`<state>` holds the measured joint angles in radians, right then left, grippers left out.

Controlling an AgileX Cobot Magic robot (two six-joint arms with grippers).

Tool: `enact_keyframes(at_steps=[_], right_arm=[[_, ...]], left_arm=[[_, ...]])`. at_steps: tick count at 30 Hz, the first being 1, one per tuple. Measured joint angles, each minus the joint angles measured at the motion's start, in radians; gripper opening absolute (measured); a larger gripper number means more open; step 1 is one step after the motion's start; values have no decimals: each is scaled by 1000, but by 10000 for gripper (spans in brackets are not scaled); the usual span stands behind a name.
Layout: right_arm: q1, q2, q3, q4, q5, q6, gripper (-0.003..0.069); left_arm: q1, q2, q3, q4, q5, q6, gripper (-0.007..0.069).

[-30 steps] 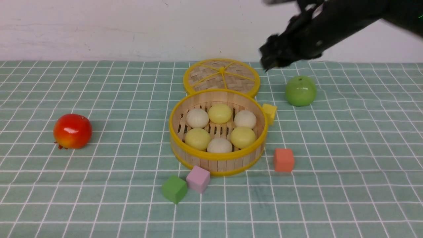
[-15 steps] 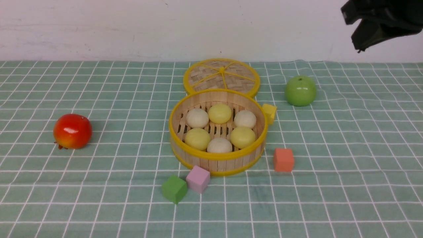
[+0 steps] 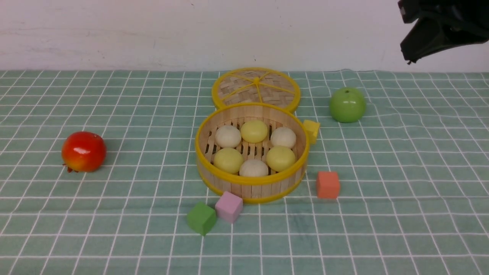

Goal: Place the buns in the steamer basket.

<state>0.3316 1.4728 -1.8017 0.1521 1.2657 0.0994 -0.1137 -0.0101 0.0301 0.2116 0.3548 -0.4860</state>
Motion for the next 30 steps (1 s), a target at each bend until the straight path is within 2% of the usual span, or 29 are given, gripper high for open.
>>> enact_keyframes(at_steps=[4, 6, 9, 11, 12, 15, 16, 18, 19, 20, 21, 24, 30], right_arm=[[0, -30, 18, -51, -1, -39, -17], [-1, -96, 68, -125, -13, -93, -15], [-23, -201, 167, -212, -75, -99, -13], [-85, -357, 350, -302, -198, -29, -10], [-92, -370, 368, -309, -209, -22, -10], [-214, -627, 712, -413, -410, 128, -8], [-219, -641, 731, -417, -420, 135, -8], [-270, -814, 964, -452, -558, 212, -5], [-272, -844, 981, -452, -568, 217, -5], [-292, -976, 1130, -458, -652, 253, -3], [-294, -976, 1146, -458, -652, 253, -3], [-320, -1205, 1375, -452, -747, 295, -1], [-357, -1469, 1663, -452, -784, 310, 2]], left_arm=[[0, 0, 0, 0, 0, 0, 238], [0, 0, 0, 0, 0, 0, 238], [0, 0, 0, 0, 0, 0, 238], [0, 0, 0, 0, 0, 0, 238], [0, 0, 0, 0, 0, 0, 238], [0, 0, 0, 0, 0, 0, 238], [0, 0, 0, 0, 0, 0, 238], [0, 0, 0, 0, 0, 0, 238], [0, 0, 0, 0, 0, 0, 238], [0, 0, 0, 0, 0, 0, 238], [0, 0, 0, 0, 0, 0, 238], [0, 0, 0, 0, 0, 0, 238], [0, 0, 0, 0, 0, 0, 238]])
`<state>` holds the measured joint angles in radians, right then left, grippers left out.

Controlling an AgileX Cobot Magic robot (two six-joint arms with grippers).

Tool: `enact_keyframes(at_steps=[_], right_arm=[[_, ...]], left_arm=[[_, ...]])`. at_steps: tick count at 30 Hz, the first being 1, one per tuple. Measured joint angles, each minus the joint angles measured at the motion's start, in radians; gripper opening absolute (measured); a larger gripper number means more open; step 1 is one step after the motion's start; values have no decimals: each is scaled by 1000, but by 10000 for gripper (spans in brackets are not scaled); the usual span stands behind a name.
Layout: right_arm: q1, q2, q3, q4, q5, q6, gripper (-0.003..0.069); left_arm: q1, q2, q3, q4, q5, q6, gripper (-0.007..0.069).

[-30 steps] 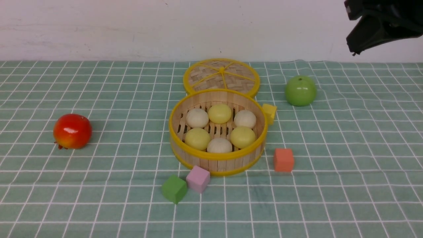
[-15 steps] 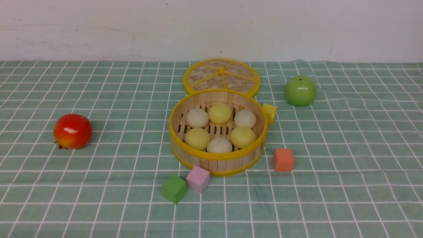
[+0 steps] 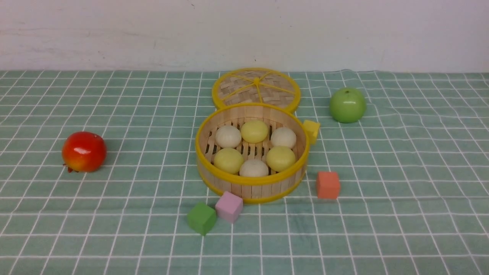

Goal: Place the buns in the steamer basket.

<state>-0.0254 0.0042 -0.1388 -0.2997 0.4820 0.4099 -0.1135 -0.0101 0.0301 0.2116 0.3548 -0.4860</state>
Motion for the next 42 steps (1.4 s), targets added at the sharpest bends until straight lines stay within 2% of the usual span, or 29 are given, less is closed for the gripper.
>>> enact_keyframes(at_steps=[5, 12, 15, 42], right_arm=[[-1, -14, 95, 21, -52, -26, 4], [-1, -14, 150, 143, -79, -202, 14], [-1, -14, 152, 188, -93, -238, 18], [-1, -14, 153, 220, -97, -244, 42]], left_arm=[[0, 0, 0, 0, 1, 0, 238], [0, 0, 0, 0, 0, 0, 238], [0, 0, 0, 0, 0, 0, 238], [0, 0, 0, 0, 0, 0, 238]])
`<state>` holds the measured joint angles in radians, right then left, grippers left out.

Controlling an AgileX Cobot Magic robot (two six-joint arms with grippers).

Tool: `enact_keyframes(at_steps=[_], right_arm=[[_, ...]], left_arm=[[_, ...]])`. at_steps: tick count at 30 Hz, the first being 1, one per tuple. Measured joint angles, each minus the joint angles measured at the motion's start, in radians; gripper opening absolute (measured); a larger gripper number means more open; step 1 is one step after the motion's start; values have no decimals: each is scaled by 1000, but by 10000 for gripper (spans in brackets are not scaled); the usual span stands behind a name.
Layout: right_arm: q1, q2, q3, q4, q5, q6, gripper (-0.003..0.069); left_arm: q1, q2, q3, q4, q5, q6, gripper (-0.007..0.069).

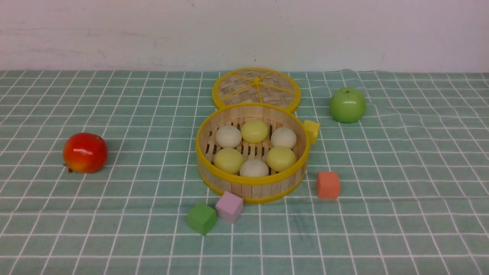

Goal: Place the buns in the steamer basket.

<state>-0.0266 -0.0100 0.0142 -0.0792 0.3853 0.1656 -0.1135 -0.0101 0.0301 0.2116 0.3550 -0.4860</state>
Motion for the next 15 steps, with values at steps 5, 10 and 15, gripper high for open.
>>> enact_keyframes(at_steps=[5, 10, 15], right_arm=[[0, 0, 0, 0, 0, 0, 48], [0, 0, 0, 0, 0, 0, 50], [0, 0, 0, 0, 0, 0, 50]], left_arm=[[0, 0, 0, 0, 0, 0, 238], [0, 0, 0, 0, 0, 0, 238], [-53, 0, 0, 0, 0, 0, 238]])
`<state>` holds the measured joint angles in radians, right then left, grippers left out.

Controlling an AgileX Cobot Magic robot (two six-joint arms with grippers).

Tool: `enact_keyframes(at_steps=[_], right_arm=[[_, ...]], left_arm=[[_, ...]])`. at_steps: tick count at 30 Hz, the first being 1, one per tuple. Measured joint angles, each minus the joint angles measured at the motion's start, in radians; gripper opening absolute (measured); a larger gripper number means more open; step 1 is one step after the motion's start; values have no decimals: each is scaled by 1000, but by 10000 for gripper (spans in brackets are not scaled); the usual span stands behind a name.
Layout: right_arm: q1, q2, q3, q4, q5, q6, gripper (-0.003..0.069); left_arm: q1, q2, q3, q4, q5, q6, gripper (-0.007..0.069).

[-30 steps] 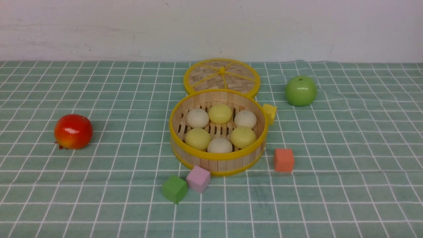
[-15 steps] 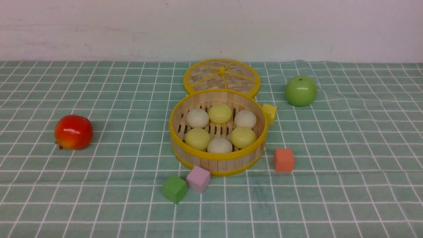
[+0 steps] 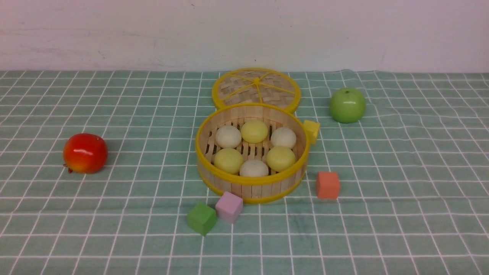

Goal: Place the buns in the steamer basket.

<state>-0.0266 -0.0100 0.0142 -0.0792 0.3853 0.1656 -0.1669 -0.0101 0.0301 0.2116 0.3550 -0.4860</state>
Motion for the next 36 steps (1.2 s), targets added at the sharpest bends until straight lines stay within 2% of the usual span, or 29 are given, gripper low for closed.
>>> enact_keyframes(at_steps=[4, 14, 25, 36], right_arm=[[0, 0, 0, 0, 0, -1, 50], [0, 0, 0, 1, 0, -7, 56], [0, 0, 0, 1, 0, -11, 71], [0, 0, 0, 1, 0, -11, 88]], left_arm=[[-49, 0, 0, 0, 0, 0, 238], [40, 0, 0, 0, 0, 0, 238], [-9, 0, 0, 0, 0, 0, 238], [-11, 0, 0, 0, 0, 0, 238]])
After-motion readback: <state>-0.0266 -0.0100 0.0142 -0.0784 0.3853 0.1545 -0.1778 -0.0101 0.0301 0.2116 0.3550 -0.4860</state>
